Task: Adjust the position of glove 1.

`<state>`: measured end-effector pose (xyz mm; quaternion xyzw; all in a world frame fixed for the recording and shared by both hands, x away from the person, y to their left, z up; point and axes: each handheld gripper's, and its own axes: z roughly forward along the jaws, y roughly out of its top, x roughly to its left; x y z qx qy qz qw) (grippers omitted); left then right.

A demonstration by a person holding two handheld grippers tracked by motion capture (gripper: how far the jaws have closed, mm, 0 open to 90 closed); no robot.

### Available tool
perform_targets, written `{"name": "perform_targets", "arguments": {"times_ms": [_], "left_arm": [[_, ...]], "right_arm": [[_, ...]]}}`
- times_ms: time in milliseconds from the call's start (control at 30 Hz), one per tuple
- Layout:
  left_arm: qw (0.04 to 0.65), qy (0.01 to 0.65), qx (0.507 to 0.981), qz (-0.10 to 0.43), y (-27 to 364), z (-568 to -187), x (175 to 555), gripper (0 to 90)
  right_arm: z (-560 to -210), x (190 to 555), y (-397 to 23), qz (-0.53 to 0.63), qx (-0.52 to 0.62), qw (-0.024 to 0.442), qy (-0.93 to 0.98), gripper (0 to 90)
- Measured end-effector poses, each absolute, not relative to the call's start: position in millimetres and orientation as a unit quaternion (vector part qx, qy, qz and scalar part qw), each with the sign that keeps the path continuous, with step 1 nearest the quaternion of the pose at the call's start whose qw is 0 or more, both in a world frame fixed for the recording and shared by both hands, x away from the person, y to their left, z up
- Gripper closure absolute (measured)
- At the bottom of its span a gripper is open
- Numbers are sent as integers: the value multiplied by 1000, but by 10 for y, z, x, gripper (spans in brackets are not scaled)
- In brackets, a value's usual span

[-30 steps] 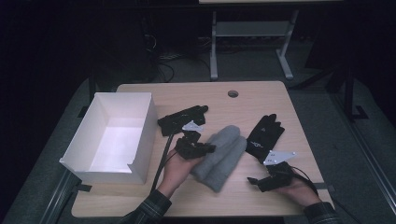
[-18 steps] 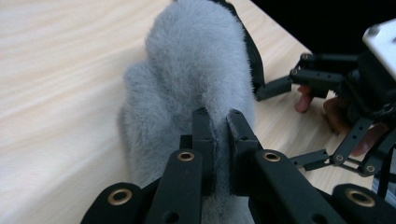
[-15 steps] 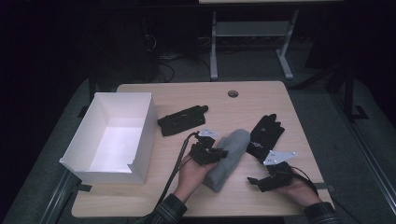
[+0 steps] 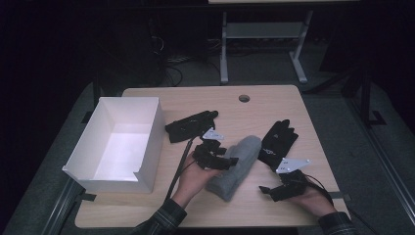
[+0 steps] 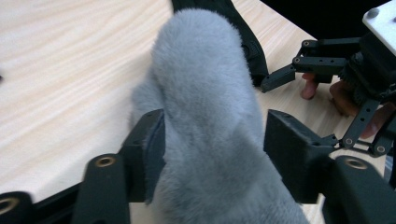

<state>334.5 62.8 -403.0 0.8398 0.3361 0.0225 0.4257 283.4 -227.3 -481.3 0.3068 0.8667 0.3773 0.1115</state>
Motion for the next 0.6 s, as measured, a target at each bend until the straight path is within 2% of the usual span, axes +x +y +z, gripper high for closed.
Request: {"name": "perform_targets", "arguments": {"times_ms": [67,100,333,433,533,600], "left_arm": [[422,329,844,29,689,-4015,3359,339],[419,327,847,32,724,-4011,3369,328],[422,335,842,27,983,-4079,3397,324],[418,335,844,17,1030,-4159,3375,324],[413,330,848,10,1046,-4232,3340,323],[417,330,847,6,1045,-4251,3319,324]], "right_arm": [[-4799,2837,-2266,373,307,112,868,162],[-4785,2836,-2257,370,309,110,869,203],[-4674,2840,-2155,376,307,102,869,617],[-4646,2877,-2053,382,301,92,869,747],[-4637,2934,-1942,382,303,82,869,827],[-4636,2954,-1884,382,303,84,869,849]]}}
